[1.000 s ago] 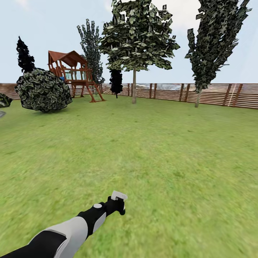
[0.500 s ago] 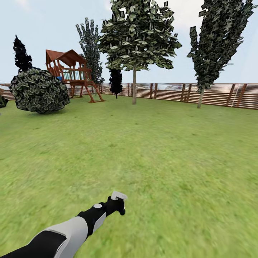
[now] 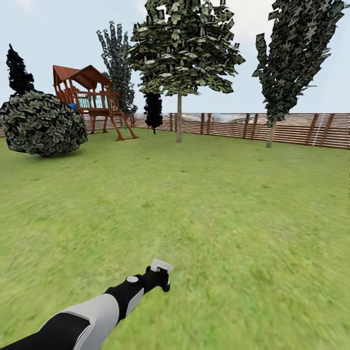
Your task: In the garden, pick up the pesticide atomizer on the floor and spray pesticide onto both trees until each tree trunk is fully covered.
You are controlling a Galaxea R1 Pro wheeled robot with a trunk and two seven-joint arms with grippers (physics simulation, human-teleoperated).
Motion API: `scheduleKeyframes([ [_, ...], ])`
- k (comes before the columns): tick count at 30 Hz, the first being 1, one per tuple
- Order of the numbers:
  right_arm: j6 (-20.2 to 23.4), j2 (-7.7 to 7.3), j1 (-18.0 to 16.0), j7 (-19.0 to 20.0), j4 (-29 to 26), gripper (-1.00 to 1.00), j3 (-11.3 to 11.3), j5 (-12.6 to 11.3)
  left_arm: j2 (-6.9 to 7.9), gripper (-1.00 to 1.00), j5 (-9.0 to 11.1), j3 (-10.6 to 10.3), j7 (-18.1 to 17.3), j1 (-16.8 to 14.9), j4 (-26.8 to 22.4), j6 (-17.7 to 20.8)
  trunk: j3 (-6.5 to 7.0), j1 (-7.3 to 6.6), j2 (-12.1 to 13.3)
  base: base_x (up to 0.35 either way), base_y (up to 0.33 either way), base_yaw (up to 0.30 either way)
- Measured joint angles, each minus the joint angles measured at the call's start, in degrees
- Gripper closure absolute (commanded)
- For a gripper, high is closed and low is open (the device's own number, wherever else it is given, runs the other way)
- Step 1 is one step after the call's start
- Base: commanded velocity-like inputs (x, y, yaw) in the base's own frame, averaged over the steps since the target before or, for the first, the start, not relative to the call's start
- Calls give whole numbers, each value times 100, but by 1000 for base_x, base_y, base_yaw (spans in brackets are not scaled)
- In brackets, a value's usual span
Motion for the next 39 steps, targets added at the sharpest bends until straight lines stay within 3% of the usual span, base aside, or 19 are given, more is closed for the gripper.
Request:
scheduleKeyframes([
  [39,1,9,-1,0,1,-100,0,0,0,100,0,2,-8,0,0,0,-3,0,0,700,0,-19],
])
